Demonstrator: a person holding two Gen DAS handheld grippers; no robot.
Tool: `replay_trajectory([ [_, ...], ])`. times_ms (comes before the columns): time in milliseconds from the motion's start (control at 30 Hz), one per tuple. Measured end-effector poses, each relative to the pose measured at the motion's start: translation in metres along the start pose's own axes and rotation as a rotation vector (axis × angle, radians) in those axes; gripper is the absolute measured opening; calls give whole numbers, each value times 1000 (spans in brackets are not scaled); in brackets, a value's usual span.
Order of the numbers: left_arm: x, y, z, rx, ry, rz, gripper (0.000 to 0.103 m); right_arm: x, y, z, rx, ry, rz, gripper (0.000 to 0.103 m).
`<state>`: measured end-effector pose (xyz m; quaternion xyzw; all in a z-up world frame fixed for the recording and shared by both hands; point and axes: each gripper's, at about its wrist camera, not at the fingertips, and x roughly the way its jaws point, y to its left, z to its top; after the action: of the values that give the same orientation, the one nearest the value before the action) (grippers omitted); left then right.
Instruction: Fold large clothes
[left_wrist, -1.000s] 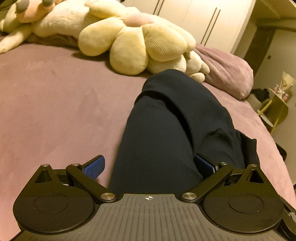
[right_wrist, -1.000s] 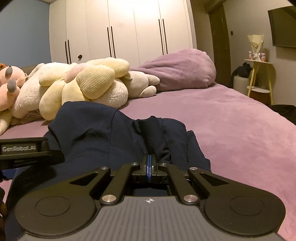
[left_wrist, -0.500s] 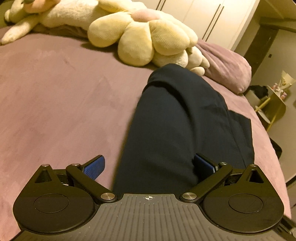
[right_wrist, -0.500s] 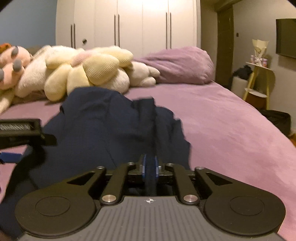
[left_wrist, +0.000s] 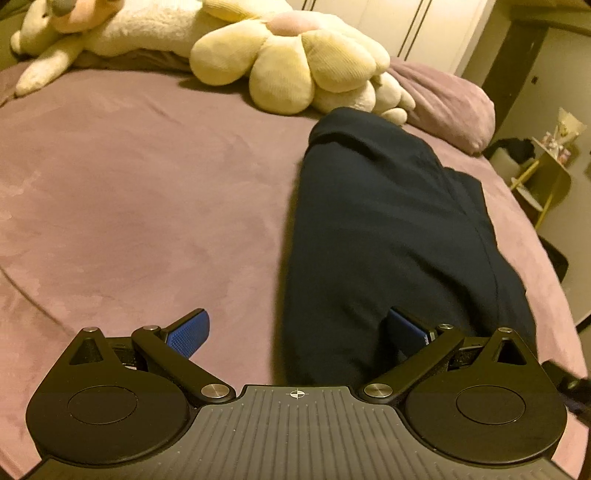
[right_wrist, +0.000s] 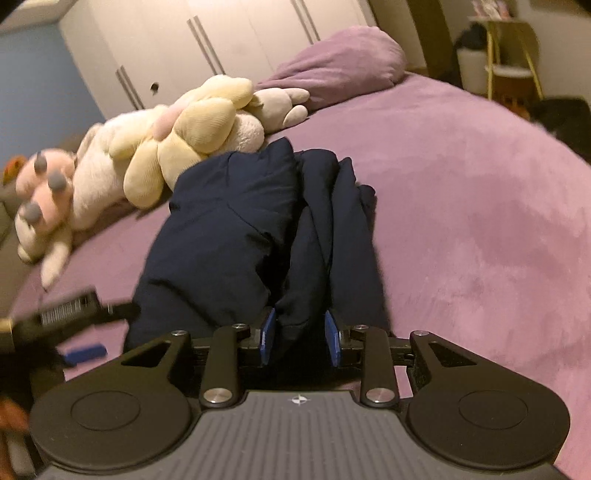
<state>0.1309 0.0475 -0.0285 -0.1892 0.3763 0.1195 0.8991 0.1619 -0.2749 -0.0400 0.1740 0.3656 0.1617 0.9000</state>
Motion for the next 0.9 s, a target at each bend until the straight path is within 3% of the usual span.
replay_trajectory([
  [100,-4,2,-3,16,-6,15,103,-10,-4,0,50,-11,17,36],
  [233,-6,6,-7,-1,8,16,103,-14,-15,-5,163,22,104,38],
  [467,-11,7,-24,95,47,-2,103,28,-10,-8,277,122,189,45],
  [600,3,3,-32,127,78,10,103,43,-10,-9,315,120,152,30],
  [700,20,-1,-36,160,107,67,103,49,-11,-11,275,129,98,29],
  [900,24,3,-39,137,117,59,103,62,1,-10,135,116,13,28],
])
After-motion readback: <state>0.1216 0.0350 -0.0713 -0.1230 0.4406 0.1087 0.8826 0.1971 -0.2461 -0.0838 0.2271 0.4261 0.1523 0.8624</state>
